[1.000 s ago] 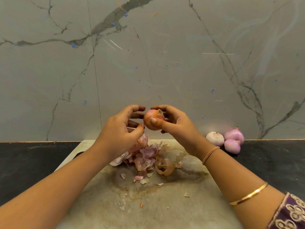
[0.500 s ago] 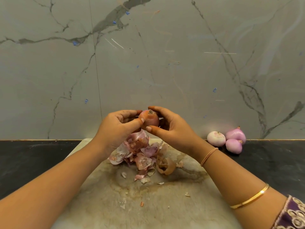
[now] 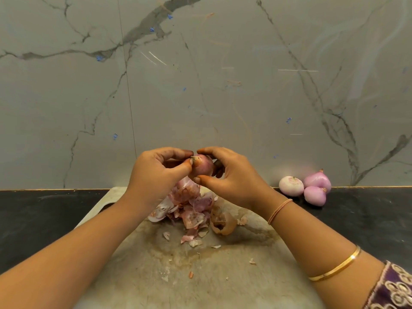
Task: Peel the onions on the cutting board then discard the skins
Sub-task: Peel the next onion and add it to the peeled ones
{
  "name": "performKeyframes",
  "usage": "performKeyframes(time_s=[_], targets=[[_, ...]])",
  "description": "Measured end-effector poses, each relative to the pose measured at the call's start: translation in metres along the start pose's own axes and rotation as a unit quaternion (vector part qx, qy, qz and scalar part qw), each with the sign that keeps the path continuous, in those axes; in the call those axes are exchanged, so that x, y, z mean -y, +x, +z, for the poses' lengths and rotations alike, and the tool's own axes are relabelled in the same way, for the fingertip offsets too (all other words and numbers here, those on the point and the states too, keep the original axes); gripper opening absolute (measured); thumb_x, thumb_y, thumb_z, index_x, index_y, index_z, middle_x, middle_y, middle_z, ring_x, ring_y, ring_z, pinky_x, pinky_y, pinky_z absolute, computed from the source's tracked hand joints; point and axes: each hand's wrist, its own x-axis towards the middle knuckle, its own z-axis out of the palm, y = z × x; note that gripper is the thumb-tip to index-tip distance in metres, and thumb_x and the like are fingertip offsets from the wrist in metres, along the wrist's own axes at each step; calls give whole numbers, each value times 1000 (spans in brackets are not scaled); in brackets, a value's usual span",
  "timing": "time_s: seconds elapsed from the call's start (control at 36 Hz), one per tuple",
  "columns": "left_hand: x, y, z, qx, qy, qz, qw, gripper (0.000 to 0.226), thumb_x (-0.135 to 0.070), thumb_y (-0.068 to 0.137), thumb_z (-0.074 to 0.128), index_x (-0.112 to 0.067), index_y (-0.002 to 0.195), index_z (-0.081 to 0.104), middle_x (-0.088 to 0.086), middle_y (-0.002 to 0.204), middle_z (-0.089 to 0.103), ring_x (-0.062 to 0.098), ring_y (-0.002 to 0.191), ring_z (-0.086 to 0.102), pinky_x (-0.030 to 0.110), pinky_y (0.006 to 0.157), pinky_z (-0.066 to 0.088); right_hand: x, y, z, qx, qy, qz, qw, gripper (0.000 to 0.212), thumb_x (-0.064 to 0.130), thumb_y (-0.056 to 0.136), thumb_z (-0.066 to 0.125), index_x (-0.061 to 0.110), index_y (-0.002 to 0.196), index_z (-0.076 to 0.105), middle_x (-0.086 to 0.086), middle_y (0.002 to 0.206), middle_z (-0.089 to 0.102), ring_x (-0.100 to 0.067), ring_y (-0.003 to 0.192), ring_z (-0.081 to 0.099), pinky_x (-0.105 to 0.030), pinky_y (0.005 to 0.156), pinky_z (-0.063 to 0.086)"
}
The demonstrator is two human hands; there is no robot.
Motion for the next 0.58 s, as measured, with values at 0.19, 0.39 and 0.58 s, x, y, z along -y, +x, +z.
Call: performKeyframes(time_s=[0.19, 0.39, 0.58], targets=[[1, -1, 4, -15, -43, -40, 998, 20, -2, 80, 71, -23, 80, 73, -5, 80, 74, 9, 80, 71, 17, 69, 55, -1, 0, 1, -7, 23, 19, 1000, 51, 23, 82, 77, 15, 129, 57, -2, 116, 60, -7, 89, 56, -8, 75, 49], [-1, -1, 2, -17, -24, -32, 999, 21, -2, 80, 70, -23, 79, 72, -8, 78, 72, 4, 76, 69, 14, 66, 54, -1, 0, 1, 0, 64, 48, 997, 51, 21, 80, 78, 15, 127, 58, -1, 114, 62, -13, 94, 61, -14, 80, 53], [0, 0, 0, -20, 22, -17, 999, 22, -4, 80, 70, -25, 76, 72, -11, 71, 71, 3, 71, 68, 14, 65, 54, -2, 0, 2, 18, 120, 84, 989, 49, 18, 79, 80, 16, 123, 60, -3, 112, 66, -17, 97, 66, -28, 86, 57]])
